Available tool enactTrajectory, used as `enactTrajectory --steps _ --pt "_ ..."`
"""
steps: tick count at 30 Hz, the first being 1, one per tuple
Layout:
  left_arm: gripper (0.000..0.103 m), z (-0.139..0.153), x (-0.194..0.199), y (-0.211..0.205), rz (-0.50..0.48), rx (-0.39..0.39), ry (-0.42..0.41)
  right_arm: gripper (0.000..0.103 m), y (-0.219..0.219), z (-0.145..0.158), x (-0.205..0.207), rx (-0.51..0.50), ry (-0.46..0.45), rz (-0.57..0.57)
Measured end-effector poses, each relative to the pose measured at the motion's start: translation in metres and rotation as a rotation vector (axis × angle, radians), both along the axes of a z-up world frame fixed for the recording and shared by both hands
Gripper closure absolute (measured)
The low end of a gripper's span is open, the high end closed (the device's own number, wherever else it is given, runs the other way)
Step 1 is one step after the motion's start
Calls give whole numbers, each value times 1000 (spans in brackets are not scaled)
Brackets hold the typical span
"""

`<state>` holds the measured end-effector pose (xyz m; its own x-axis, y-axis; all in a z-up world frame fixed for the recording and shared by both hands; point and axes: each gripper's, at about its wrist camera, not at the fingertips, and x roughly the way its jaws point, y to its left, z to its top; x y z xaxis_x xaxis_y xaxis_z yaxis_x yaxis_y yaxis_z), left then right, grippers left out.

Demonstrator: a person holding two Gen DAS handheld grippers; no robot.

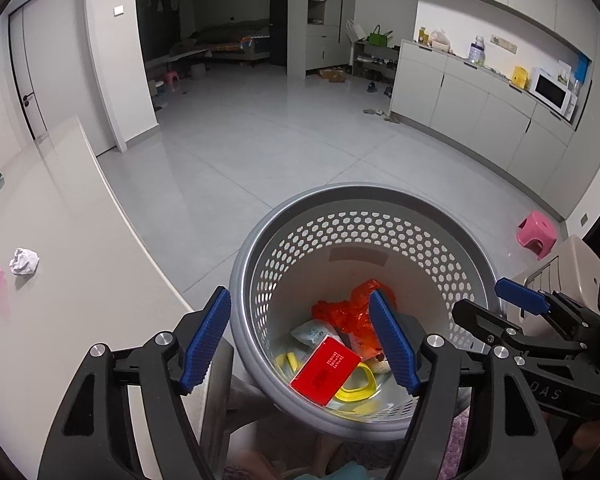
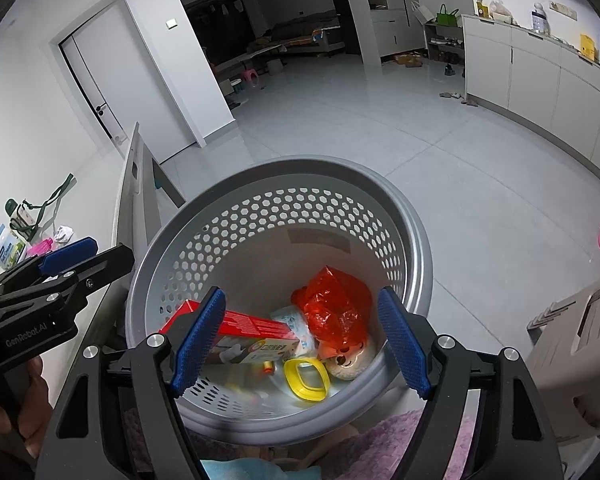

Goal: Collect trash
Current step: 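Open both tools to drop the bag and ring into the basket, then move both open tools back over the table toward the paper and shuttlecock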

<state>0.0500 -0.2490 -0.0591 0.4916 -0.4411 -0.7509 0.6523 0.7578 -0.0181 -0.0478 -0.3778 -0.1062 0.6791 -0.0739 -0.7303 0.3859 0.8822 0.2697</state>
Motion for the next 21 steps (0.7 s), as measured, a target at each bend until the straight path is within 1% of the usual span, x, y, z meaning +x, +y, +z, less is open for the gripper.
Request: enactTrajectory --steps 7,9,13,15,21 --pt "25 7 2 15 34 -12 -20 28 8 1 4 -7 0 19" --pt "21 9 3 20 47 -17 -25 28 12 2 6 -9 -3 28" --pt "18 13 6 35 78 -24 -40 28 22 5 13 -16 -8 50" --pt "15 16 9 46 104 -29 -52 28 28 9 18 -21 -10 65" --pt "14 23 20 82 174 -34 -76 28 51 14 41 -31 -19 129"
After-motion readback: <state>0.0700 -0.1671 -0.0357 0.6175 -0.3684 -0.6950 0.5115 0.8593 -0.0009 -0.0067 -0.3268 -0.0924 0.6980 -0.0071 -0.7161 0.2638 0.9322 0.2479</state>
